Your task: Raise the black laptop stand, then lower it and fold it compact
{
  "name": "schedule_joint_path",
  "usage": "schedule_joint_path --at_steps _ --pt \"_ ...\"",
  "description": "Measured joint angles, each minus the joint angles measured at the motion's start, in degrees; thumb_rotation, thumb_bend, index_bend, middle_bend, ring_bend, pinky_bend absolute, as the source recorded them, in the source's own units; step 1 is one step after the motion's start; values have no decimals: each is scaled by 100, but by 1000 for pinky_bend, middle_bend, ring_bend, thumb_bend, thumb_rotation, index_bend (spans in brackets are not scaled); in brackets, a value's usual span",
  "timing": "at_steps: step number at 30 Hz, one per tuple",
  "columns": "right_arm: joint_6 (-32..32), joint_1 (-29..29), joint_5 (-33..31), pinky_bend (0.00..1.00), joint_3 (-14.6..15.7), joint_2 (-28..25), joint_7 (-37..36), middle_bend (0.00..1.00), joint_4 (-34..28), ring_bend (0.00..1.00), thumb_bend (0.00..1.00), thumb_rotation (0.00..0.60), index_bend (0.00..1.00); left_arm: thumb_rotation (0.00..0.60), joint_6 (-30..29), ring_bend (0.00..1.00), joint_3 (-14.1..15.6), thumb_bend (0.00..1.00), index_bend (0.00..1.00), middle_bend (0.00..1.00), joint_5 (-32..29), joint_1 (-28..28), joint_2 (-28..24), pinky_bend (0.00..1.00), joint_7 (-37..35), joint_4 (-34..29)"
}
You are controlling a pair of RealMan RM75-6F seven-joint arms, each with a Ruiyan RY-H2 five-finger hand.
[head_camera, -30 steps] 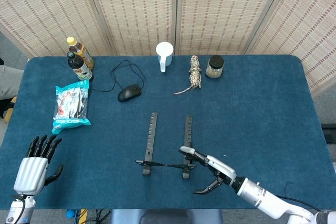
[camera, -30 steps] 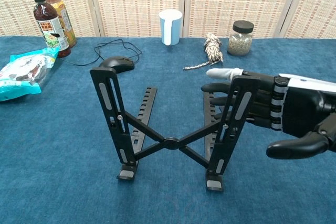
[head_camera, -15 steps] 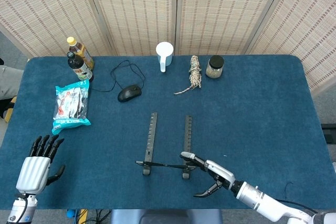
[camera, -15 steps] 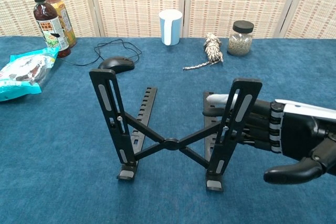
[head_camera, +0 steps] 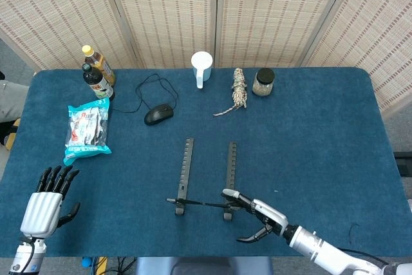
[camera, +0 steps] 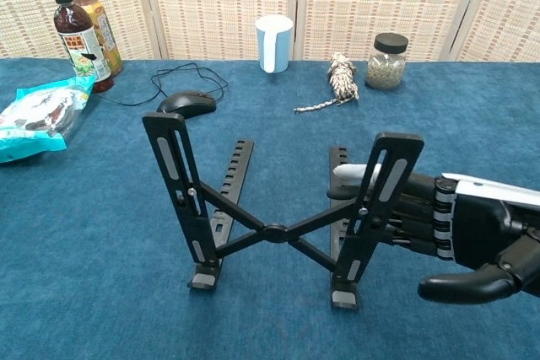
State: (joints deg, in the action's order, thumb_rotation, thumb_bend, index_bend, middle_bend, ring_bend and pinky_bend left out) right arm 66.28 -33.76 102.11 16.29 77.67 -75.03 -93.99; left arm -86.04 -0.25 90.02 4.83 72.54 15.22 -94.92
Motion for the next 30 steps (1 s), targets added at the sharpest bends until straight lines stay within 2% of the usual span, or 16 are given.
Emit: schedule_joint_path --at_steps 6,12,16,24,30 --pt "215 22 17 89 -95 -89 91 59 -19 0 113 600 0 600 126 0 -22 280 120 86 -21 78 -40 0 -48 0" --pt "579 57 89 89 -224 -397 304 59 -229 0 112 600 0 600 524 0 -44 279 122 86 -13 332 -156 0 -264 -15" --pt "849 86 161 89 -288 -688 418 60 -436 0 113 600 0 600 966 0 -53 279 133 86 -1 601 -268 0 -627 -18" --pt "1349 217 247 89 -428 -1354 727 59 -915 0 113 600 0 600 2043 17 -7 279 219 118 138 1330 -424 0 -1607 71" --pt "1343 279 275 89 -436 -1491 743 59 -1025 0 113 600 0 600 2671 17 76 279 252 122 405 1927 -307 0 -2263 294"
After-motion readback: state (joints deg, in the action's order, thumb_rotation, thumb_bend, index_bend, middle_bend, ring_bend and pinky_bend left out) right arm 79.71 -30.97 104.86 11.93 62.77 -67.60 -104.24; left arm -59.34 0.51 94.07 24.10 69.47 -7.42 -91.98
